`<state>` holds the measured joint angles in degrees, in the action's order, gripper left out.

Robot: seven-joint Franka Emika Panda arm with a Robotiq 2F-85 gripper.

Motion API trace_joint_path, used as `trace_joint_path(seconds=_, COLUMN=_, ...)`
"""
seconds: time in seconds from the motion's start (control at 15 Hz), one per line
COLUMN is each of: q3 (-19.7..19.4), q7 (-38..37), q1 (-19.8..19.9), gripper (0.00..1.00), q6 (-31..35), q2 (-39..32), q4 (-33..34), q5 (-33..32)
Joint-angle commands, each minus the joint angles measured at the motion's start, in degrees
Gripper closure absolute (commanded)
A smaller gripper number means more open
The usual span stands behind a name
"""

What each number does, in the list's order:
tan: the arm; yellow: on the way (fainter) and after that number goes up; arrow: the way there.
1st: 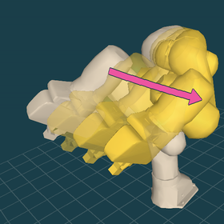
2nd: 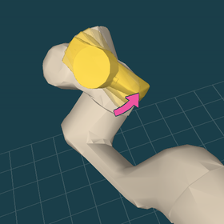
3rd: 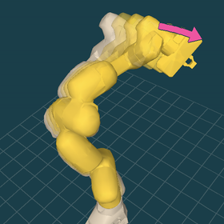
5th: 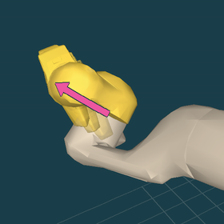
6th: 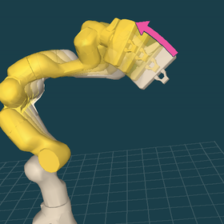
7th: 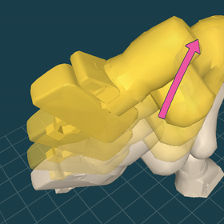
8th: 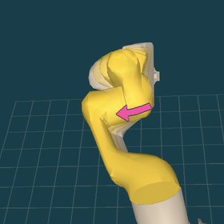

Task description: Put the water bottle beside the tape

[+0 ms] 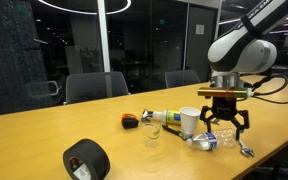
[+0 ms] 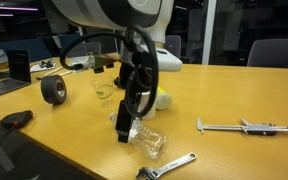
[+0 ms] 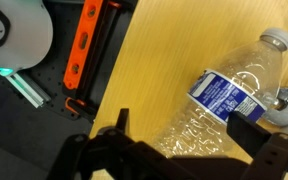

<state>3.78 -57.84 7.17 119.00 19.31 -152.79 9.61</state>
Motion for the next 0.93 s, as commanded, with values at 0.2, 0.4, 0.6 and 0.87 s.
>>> trace_joint_path(seconds=0.2, q3=-0.96, q7=-16.74, q1=1.74, gripper=0.00, q6=2.26, q2=-1.10, q4=-0.43, q5=1.02)
trace_joint_path(seconds=0.4, q3=-1.39, q7=-23.11, q1=1.85, gripper=0.00, q6=2.36, q2=-1.17, q4=-1.10, q5=1.07)
trace_joint_path(seconds=0.6, q3=-2.07, q7=-25.36, q1=1.42, gripper=0.07, q6=2.38, q2=-1.73, q4=-1.56, q5=1.27)
trace_joint_path(seconds=0.87, q3=-2.58, q7=-24.58, q1=0.91, gripper=0.38, q6=2.71, q2=-2.68, q4=-2.07, q5=1.26)
